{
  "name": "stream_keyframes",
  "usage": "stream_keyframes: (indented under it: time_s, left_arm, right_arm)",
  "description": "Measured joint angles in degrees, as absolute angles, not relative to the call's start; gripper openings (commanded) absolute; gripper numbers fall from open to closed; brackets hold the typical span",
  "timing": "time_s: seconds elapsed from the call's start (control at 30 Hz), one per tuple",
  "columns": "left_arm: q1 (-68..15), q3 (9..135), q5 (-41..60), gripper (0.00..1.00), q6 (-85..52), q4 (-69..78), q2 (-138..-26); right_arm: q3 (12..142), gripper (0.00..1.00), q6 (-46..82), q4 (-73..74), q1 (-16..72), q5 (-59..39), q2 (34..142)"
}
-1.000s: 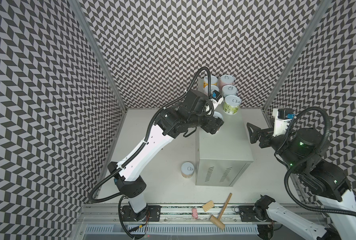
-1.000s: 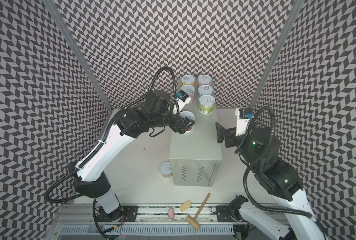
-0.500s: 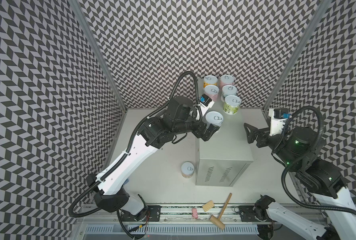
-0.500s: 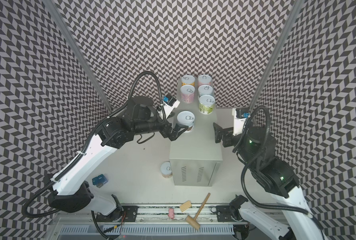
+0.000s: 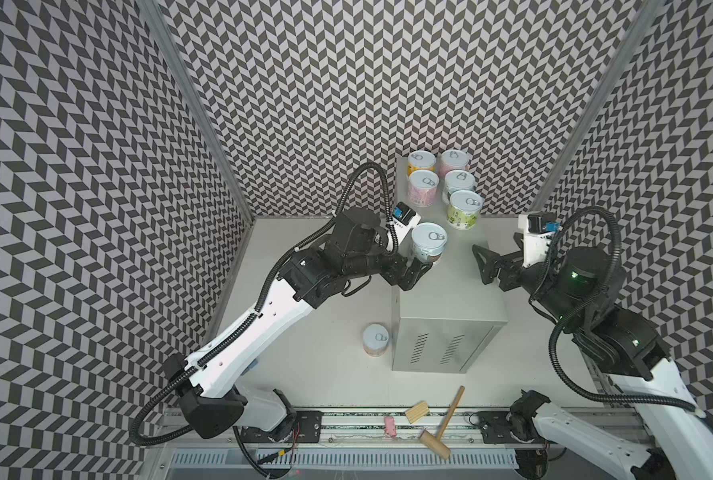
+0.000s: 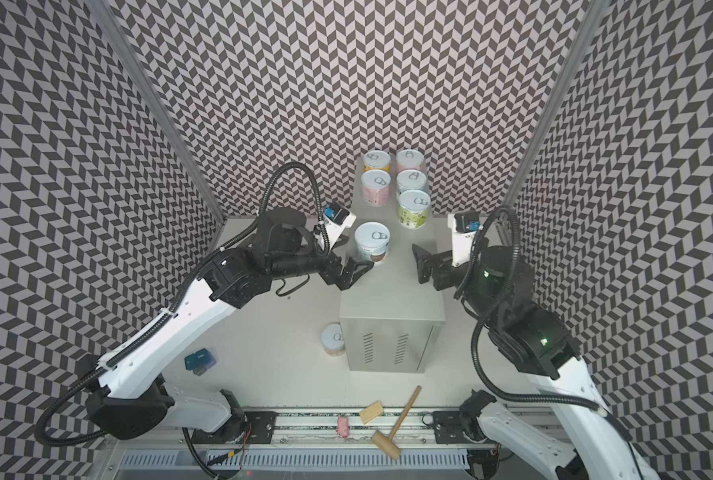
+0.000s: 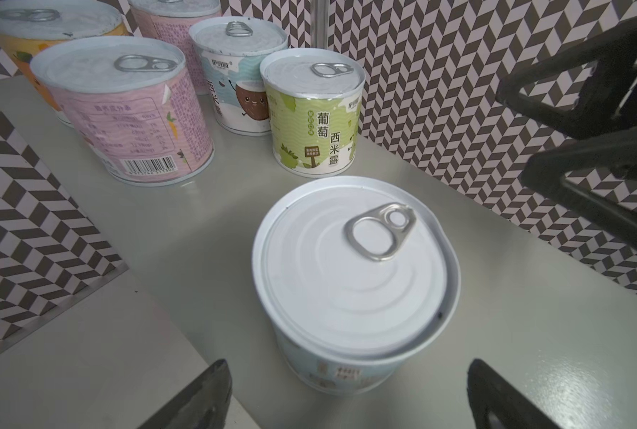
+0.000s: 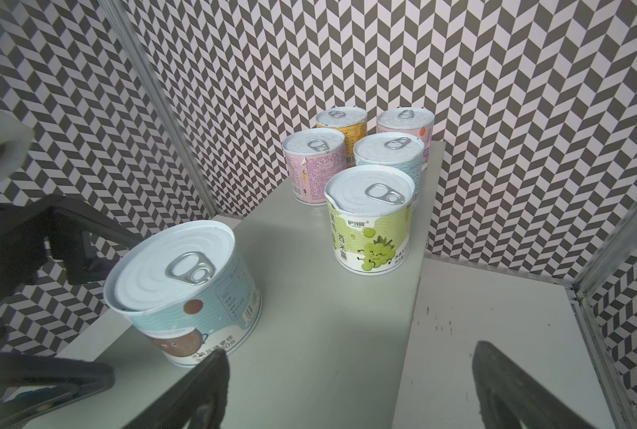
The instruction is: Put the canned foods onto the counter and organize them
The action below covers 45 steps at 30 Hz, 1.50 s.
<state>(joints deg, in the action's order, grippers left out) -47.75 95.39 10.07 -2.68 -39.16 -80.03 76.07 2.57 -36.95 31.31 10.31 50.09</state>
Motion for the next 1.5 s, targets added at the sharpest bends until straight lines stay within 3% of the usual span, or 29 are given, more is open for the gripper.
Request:
stream_keyframes:
  time_s: [0.53,0.87,1.1,1.17,1.3,1.5]
  left_arm:
    - [-47.72,89.89,11.75,0.89,-6.37,-30.22,-79.81]
    - [-47.7,86.3,11.53,0.75,-8.43,-23.92,-79.7]
    - [-47.42,84.25,11.2,0.72,-8.91,-20.1,-79.7]
    - [-47.07,84.01,11.2,0.73,-9.02,-19.29,-79.7]
    - [-46.28,84.01,11.46,0.84,-9.34,-17.82,-79.94]
    - [-45.8,84.05,11.86,0.89,-9.56,-15.7,-81.41]
  right_arm:
    - [73.23,0.99,0.97,-36.84,31.31,8.25,46.52]
    - [71.96,0.99,0.3,-36.95,31.31,8.05,45.71]
    - [71.05,0.99,0.01,-36.93,31.31,7.99,45.71]
    - [70.7,0.99,-0.01,-36.86,31.31,7.99,45.69]
    - [70.15,0.99,-0.03,-36.93,31.31,7.99,45.69]
    - [70.15,0.99,-0.14,-36.95,31.31,8.05,45.6]
